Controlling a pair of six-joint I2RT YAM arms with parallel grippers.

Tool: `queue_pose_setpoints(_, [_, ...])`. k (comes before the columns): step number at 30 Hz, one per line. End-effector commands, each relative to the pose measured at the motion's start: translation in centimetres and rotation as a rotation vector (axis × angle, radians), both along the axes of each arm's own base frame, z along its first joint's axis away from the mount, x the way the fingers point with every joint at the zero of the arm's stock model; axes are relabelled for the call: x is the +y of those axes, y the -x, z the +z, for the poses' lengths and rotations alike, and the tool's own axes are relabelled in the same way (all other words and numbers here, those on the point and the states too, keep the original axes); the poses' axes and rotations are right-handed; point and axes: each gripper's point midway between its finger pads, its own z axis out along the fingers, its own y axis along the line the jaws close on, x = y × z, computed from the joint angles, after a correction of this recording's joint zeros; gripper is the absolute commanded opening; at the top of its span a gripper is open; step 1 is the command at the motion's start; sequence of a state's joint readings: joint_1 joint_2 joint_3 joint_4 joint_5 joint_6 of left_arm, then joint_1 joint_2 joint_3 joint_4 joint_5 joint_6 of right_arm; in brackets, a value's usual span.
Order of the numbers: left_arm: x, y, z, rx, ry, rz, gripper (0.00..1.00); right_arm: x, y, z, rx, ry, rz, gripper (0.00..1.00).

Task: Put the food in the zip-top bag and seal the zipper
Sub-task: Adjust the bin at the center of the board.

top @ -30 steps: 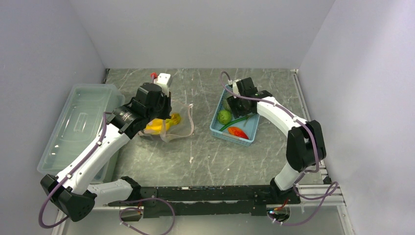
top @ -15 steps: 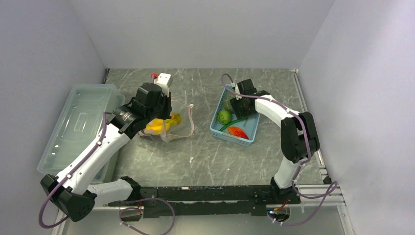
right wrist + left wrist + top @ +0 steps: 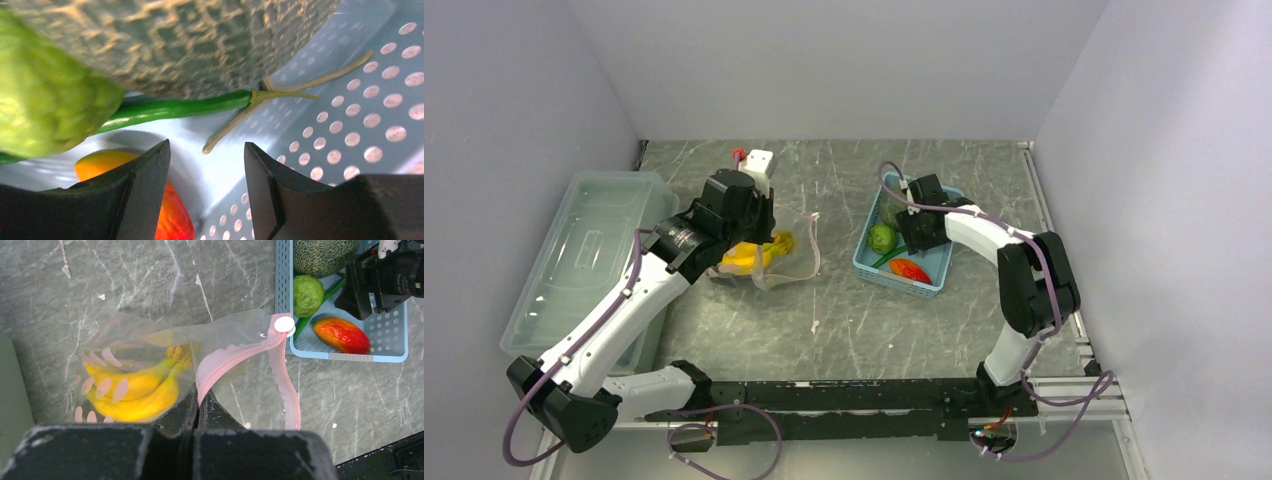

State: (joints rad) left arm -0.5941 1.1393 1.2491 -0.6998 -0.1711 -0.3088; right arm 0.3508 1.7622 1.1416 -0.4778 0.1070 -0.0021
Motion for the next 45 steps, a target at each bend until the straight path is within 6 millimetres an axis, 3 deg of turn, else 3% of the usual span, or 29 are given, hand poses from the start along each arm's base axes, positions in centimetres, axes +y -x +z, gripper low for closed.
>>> queue_pose_setpoints(1, [-0.3, -0.3, 1.4, -0.048, 0.033, -0.01, 0.0, 1.4, -0.5, 4.7, -0.145, -0.05, -0.029, 0.59])
queue_pose_setpoints(9, [-0.2, -0.3, 1.5, -0.053, 0.033, -0.008, 0.0, 4.5, 2.3, 7.5, -0.191, -0.08, 0.048, 0.59])
queue_pose_setpoints(16, [-0.1, -0.3, 1.4, -0.052, 0.028, -0.005, 0.0, 6.7, 4.7, 7.1, -0.147, -0.094, 0.127, 0.58])
queue_pose_setpoints(21, [-0.1, -0.3, 1.5, -0.054, 0.028, -0.002, 0.0, 8.7, 5.3, 6.4, -0.129, -0.119, 0.172, 0.56])
queue_pose_setpoints(33, [0.1, -0.3, 1.6, -0.057, 0.027, 0.001, 0.0, 14.4, 3.0, 5.8, -0.104, -0.298, 0.179, 0.47])
queue_pose_setpoints(45, [0.1, -0.3, 1.6, -0.059, 0.025, 0.002, 0.0, 17.7, -1.3, 6.5, -0.149, -0.36, 0.124, 0.37])
